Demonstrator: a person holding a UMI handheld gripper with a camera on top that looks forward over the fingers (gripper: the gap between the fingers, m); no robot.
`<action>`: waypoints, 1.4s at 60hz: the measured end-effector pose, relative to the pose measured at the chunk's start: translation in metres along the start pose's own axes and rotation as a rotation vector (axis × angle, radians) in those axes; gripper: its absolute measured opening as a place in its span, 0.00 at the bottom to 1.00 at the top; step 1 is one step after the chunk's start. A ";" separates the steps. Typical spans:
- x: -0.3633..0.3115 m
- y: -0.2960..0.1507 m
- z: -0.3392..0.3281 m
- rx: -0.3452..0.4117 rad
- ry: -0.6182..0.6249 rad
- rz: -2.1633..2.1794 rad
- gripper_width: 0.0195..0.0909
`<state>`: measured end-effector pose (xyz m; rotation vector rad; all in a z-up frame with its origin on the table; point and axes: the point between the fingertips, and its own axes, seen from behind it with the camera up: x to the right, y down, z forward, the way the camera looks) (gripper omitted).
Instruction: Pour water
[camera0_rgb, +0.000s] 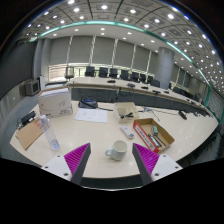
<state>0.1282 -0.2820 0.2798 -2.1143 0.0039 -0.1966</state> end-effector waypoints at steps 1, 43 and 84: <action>-0.001 0.000 0.000 0.001 0.000 -0.002 0.93; -0.269 0.046 0.077 -0.007 -0.210 0.048 0.93; -0.357 0.033 0.236 0.179 -0.112 0.108 0.43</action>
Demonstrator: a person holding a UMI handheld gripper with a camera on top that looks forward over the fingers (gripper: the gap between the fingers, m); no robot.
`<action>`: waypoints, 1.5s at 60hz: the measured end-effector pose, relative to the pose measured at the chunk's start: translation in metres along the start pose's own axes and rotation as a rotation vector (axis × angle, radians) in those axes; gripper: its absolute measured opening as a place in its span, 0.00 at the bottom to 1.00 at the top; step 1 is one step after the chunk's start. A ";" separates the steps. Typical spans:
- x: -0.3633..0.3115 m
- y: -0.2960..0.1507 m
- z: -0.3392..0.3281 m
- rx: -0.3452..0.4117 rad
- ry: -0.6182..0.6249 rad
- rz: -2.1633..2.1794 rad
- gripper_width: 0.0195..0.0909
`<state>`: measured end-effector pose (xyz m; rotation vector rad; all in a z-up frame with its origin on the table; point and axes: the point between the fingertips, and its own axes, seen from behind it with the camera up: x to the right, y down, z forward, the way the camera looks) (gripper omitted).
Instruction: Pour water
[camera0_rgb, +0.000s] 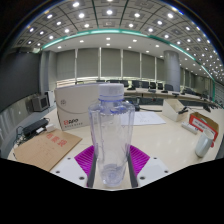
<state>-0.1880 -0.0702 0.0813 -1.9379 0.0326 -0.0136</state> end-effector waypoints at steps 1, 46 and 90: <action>0.000 0.000 0.000 0.001 -0.002 -0.005 0.43; 0.101 -0.167 -0.069 0.151 -0.298 0.913 0.17; 0.277 -0.115 -0.036 0.087 -0.600 2.084 0.17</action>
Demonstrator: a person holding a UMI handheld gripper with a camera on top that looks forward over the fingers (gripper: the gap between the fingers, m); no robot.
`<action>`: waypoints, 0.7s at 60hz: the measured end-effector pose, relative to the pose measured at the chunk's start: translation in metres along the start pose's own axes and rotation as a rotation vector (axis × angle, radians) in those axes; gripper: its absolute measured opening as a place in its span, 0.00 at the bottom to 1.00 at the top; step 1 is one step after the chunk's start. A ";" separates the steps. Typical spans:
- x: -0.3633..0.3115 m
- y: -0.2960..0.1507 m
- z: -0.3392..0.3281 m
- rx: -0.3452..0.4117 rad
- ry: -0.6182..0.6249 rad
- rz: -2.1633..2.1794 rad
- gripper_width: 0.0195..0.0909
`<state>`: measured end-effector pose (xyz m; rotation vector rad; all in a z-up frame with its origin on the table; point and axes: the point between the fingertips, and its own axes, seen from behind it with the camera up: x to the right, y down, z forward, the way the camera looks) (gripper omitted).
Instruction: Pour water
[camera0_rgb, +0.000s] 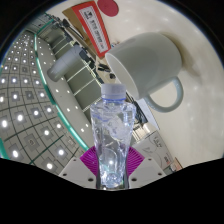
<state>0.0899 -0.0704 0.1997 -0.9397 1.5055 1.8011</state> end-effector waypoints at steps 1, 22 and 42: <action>0.001 0.000 0.001 -0.003 0.003 0.000 0.17; -0.043 0.023 0.006 -0.126 0.166 -0.463 0.17; -0.196 -0.058 -0.011 0.037 0.289 -1.454 0.17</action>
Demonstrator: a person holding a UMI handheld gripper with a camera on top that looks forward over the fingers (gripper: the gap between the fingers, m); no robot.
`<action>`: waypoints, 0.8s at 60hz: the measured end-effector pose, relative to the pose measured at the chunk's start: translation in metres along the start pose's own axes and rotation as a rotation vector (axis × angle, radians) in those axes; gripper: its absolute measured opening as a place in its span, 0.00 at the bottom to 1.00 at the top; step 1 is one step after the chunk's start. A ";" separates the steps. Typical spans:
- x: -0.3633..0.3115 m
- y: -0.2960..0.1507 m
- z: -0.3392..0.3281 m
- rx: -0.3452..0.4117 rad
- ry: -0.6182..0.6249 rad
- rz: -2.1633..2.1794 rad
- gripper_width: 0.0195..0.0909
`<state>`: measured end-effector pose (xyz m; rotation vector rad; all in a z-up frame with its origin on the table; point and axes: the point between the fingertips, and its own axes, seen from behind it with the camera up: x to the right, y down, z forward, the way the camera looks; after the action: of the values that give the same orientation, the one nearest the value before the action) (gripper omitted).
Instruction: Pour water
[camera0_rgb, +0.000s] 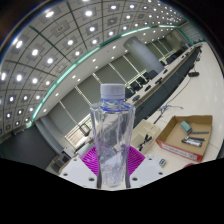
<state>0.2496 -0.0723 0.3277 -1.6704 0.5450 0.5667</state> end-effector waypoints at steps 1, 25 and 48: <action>0.005 -0.005 -0.002 0.007 0.017 -0.045 0.17; 0.192 0.014 0.002 -0.034 0.363 -0.647 0.18; 0.287 0.084 -0.004 -0.084 0.437 -0.575 0.20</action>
<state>0.4175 -0.1026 0.0822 -1.9330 0.3218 -0.2020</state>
